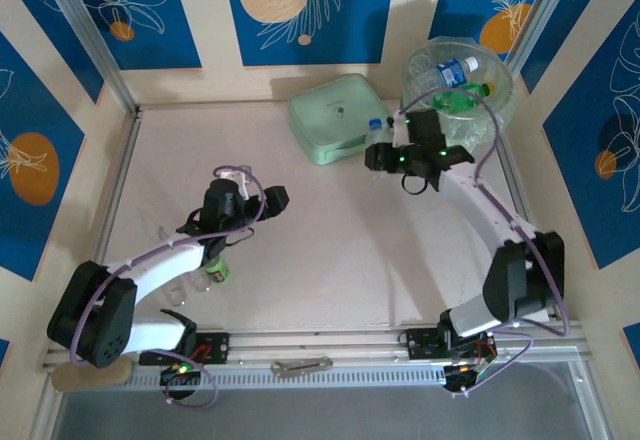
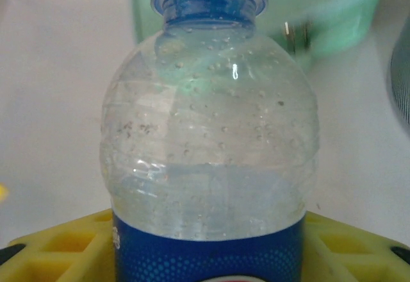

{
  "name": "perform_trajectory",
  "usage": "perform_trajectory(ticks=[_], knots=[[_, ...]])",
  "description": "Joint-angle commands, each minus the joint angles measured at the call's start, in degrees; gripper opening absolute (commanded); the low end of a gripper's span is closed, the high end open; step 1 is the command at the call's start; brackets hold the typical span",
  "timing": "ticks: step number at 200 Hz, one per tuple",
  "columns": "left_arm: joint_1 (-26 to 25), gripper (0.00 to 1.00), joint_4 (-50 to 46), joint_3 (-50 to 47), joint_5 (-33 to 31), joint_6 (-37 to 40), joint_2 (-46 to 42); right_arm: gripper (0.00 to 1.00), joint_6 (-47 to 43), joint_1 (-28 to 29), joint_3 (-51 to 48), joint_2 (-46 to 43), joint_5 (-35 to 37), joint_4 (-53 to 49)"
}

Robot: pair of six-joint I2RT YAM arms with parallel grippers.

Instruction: Put the plastic bottles in the bin

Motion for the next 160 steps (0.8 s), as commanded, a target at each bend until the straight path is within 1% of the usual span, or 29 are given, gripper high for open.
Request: perform_trajectory(ticks=[1,21,35,68,86,116,144,160], knots=[[0.4,0.99,1.6,1.5,1.0,0.1,0.5,0.56,3.7,-1.9,3.6,-3.2,-10.2,3.7],[0.4,0.99,1.8,1.4,1.0,0.1,0.8,0.56,4.6,-4.2,8.8,-4.4,-12.7,3.8],[0.4,0.99,2.0,1.1,1.1,0.1,0.9,0.55,4.4,-5.8,13.0,-4.7,-12.0,3.1],[0.4,0.99,2.2,1.6,2.3,1.1,1.1,0.54,1.2,-9.4,22.5,-4.1,-2.3,0.1],[0.4,0.99,2.0,2.4,3.4,2.1,1.2,0.54,0.1,-12.8,25.9,-3.6,2.8,-0.5],[0.3,0.99,2.5,3.4,4.5,2.8,2.1,0.53,-1.9,-17.4,29.0,-2.0,8.6,-0.9],[-0.1,0.99,3.5,4.4,5.4,2.2,3.6,0.53,-4.9,-19.6,30.4,0.2,14.8,-1.7],[-0.5,0.99,3.7,4.9,5.7,1.8,4.3,0.53,-5.2,-20.7,30.8,1.3,16.7,-2.3]])
